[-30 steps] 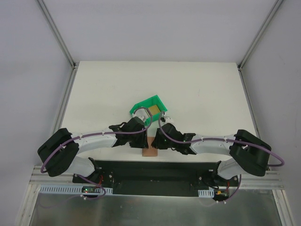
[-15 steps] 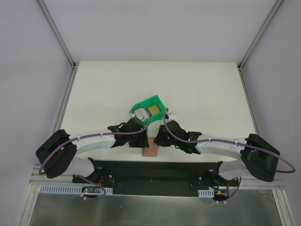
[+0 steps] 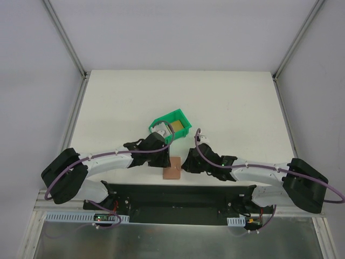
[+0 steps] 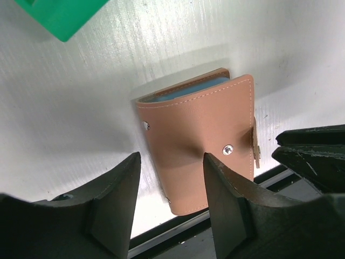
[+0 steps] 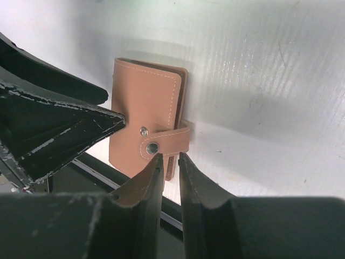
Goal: Put the credit cards into the card holder
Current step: Close the card holder at the center of the board.
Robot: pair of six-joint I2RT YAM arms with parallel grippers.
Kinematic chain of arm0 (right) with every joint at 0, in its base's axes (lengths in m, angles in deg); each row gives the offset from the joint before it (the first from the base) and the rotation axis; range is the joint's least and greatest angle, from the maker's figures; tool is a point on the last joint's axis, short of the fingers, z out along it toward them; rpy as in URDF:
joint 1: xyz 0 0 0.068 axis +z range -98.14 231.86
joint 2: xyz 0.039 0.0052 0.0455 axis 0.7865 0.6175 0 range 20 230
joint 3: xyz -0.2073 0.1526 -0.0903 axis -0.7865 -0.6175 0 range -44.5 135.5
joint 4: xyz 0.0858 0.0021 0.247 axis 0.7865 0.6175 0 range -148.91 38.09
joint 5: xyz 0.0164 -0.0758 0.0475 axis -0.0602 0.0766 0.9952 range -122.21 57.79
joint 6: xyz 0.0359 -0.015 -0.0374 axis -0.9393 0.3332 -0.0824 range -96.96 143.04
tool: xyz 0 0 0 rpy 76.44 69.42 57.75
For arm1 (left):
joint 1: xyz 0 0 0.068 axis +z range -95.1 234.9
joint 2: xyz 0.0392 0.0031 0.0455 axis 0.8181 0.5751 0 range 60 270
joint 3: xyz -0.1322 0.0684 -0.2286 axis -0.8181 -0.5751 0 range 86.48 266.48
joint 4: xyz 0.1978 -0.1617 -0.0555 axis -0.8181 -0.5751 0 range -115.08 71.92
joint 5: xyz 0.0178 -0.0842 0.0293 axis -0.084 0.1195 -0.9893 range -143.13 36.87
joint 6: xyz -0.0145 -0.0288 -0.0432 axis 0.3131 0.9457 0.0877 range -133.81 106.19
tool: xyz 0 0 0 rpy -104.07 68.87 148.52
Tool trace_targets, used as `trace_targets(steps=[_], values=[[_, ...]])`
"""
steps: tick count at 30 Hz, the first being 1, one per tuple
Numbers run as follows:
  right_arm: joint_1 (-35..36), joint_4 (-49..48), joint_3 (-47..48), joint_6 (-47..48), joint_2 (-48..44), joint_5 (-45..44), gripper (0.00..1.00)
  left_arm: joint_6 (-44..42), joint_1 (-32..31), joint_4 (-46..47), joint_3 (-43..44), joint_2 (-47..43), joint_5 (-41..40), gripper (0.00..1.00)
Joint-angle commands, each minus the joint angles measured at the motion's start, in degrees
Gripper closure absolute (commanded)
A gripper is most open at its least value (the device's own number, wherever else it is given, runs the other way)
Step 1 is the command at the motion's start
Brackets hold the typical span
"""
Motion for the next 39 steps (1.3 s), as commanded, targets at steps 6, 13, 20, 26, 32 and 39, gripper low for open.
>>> trace_targets(steps=[6,13,20,26,32,39], values=[[0.2,-4.0,1.4,-2.4,1.1,2.3,0.79,-1.6,0.4,-0.2,-0.4,0.8,0.4,0.53],[0.2,-4.2,4.3,-1.1,5.1,3.1,0.80,-0.6,0.4,0.9,-1.4,1.4,0.8,0.54],[0.2,-4.7,6.7,-0.2,8.7,4.8,0.80,-0.5,0.4,1.3,-1.8,2.1,0.7,0.54],[0.1,-2.7,6.5,0.9,6.2,2.9,0.79,-0.2,0.3,1.3,-2.0,1.7,0.3,0.54],[-0.6,-1.2,8.1,2.1,8.3,4.3,0.80,-0.4,0.4,1.4,-1.6,1.9,0.7,0.54],[-0.6,0.4,10.1,2.8,11.0,5.8,0.81,-0.3,0.3,1.4,-1.5,2.0,0.8,0.55]])
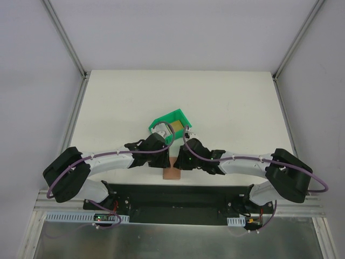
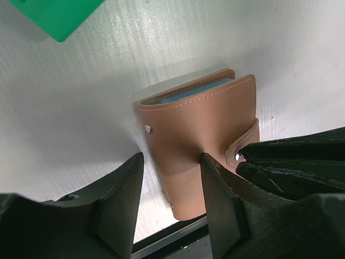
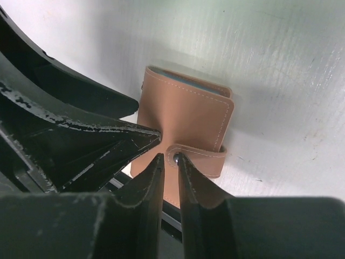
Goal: Put the credit cards into the card holder
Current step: Close the card holder at the center of the board.
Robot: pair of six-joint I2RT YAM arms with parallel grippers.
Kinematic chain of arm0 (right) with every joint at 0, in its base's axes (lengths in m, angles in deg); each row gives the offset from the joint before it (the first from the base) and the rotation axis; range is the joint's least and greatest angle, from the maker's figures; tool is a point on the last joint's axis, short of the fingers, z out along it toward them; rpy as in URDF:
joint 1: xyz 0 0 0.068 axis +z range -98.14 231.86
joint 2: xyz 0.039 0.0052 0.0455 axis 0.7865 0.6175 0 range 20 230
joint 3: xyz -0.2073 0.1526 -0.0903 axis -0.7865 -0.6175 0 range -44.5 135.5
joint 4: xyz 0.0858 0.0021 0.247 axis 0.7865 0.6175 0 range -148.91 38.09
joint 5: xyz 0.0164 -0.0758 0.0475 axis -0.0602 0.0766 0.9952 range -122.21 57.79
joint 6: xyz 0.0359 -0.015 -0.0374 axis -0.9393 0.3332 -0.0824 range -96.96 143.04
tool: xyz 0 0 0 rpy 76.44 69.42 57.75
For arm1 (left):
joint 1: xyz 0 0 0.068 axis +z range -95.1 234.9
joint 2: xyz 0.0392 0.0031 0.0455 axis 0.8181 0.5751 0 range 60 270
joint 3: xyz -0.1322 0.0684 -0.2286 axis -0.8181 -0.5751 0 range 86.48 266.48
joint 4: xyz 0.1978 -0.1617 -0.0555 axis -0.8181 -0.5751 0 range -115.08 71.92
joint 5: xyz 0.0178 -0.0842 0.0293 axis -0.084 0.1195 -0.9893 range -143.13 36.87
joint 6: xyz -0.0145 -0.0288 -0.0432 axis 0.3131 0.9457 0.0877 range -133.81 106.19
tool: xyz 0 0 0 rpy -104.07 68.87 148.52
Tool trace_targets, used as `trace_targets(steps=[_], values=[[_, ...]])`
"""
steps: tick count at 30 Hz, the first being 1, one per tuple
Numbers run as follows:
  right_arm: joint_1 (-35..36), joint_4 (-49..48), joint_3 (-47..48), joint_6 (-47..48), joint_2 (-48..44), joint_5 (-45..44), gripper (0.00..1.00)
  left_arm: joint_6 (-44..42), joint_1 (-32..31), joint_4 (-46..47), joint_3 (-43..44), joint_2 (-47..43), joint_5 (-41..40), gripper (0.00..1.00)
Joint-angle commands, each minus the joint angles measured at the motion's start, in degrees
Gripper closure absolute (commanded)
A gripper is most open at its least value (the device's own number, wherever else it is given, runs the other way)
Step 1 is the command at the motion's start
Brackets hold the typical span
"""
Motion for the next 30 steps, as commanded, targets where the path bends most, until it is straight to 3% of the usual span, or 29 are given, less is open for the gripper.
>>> trace_targets(steps=[1,11,21,30], values=[[0.0,2.1,2.6,1.2,1.2,0.5,0.82,0.0,0.3,-0.3,-0.7,0.4,0.6,0.55],[0.8,4.4,3.9,1.6,3.6,-0.1,0.83,0.3,0.4,-0.2,-0.6,0.3,0.7,0.55],[4.3,16.9,9.8,2.8,8.3,-5.4,0.88,0.7,0.3,-0.2,-0.8,0.1,0.6,0.55],[4.9,20.7,12.3,1.8,12.1,-6.0,0.88,2.6,0.3,0.0,-3.2,-2.0,-0.9,0.61]])
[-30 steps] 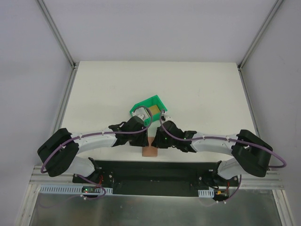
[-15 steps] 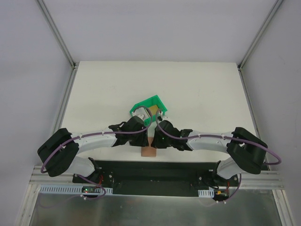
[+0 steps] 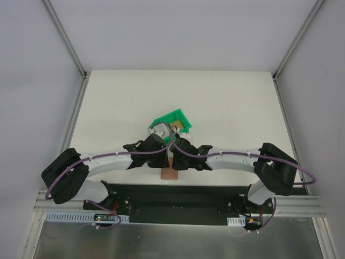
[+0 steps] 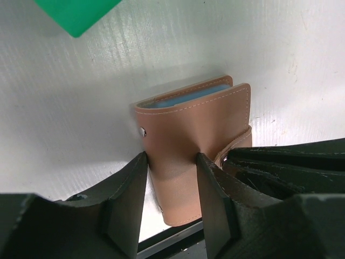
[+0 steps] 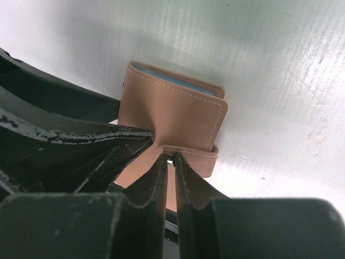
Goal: Put the credit cards into the card holder
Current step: Close the card holder at the center of the board.
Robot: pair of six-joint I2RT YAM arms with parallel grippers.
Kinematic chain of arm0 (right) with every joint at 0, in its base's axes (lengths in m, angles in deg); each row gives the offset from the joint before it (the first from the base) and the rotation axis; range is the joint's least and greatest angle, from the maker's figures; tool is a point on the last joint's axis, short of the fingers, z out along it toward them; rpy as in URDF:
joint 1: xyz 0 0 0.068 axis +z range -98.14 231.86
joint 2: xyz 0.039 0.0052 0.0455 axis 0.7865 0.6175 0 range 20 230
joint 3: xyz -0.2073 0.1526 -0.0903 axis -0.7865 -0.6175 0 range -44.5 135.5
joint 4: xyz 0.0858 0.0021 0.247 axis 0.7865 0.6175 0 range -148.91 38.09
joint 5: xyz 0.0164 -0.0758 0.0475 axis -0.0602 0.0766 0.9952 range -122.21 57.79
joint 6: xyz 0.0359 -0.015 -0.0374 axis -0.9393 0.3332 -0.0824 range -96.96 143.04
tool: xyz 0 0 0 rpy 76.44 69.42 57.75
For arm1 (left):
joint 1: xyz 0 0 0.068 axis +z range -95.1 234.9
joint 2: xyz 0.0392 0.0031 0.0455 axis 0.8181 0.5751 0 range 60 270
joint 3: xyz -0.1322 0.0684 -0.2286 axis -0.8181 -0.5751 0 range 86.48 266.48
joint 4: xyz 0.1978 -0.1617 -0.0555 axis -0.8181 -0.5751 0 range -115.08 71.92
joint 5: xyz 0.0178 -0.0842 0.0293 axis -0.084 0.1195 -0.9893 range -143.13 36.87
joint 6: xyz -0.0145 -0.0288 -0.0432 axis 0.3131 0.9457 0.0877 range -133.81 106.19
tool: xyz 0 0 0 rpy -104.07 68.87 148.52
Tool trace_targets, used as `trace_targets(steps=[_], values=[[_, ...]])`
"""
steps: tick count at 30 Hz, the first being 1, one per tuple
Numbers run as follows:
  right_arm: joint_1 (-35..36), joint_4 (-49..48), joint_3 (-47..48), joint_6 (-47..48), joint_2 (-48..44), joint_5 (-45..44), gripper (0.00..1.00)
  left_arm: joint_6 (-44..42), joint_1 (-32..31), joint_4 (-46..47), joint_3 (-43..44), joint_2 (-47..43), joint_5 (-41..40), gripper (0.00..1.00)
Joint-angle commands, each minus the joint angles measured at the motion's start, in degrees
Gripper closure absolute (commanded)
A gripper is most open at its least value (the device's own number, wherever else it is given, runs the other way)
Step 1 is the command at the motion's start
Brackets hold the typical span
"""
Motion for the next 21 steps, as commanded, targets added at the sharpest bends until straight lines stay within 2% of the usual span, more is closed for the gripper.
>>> trace_targets(steps=[1,21], values=[[1.0,7.1,0.8,-0.4,4.0,-0.7,0.88,1.7,0.3,-0.8,-2.4,-1.4,-0.3,0.62],[0.9,7.6,1.1,-1.3,4.9,-0.3,0.88,7.8,0.4,6.2,-9.6,-6.1,-2.1,0.63]])
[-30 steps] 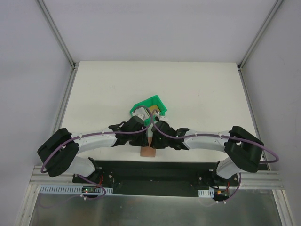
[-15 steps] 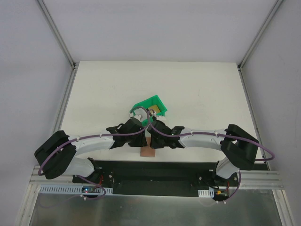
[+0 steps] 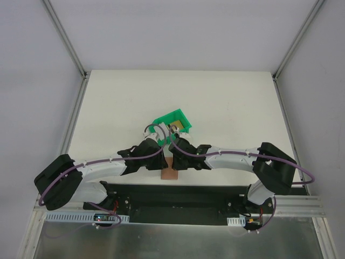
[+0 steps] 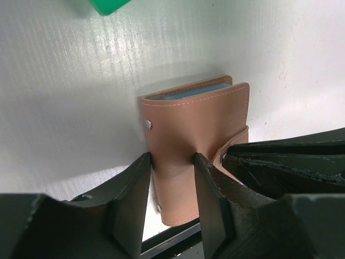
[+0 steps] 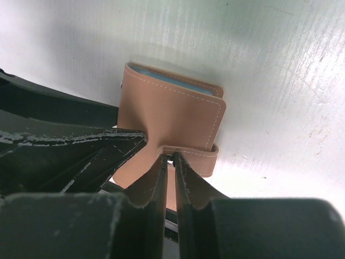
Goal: Put the credit cards into the card holder
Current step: Close the card holder at the center of the board.
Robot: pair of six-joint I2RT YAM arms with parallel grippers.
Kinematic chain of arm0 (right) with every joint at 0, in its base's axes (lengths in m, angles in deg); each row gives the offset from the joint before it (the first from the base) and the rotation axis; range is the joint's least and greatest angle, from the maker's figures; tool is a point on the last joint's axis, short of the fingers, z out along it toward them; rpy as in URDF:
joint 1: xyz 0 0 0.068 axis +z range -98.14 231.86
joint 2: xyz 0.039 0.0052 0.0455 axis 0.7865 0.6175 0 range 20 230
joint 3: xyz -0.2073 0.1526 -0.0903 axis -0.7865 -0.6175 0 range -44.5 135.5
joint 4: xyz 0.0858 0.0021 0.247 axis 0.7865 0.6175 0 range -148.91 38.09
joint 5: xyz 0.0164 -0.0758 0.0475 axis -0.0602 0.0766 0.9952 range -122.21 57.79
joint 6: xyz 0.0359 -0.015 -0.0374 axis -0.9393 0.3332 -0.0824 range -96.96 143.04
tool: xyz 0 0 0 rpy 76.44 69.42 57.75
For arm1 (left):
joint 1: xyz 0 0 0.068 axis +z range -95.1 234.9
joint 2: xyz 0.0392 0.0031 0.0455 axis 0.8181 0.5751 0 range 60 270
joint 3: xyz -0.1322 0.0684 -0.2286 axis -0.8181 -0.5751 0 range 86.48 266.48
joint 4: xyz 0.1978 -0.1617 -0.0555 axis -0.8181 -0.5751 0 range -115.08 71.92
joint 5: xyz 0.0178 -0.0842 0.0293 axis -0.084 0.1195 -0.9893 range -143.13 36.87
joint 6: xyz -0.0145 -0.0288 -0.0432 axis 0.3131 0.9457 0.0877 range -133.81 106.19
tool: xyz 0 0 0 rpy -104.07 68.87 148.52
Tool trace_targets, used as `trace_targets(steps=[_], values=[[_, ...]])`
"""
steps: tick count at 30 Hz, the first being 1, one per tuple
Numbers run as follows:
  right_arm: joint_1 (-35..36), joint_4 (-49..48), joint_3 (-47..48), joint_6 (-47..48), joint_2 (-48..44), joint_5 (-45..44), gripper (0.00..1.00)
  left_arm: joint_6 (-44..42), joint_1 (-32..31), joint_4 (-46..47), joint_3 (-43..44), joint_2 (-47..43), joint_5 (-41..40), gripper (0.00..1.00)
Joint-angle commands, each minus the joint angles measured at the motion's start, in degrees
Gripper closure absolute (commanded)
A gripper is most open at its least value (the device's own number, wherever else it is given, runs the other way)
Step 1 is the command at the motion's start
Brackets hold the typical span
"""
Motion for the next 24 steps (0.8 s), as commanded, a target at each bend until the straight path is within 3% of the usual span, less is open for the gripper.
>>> trace_targets(steps=[1,24], values=[[0.7,5.3,-0.8,-0.6,3.6,-0.3,0.88,2.8,0.3,-0.1,-2.9,-0.8,-0.8,0.63],[0.6,5.1,0.3,-0.2,3.6,0.1,0.85,3.7,0.4,3.7,-6.4,-2.6,0.9,0.64]])
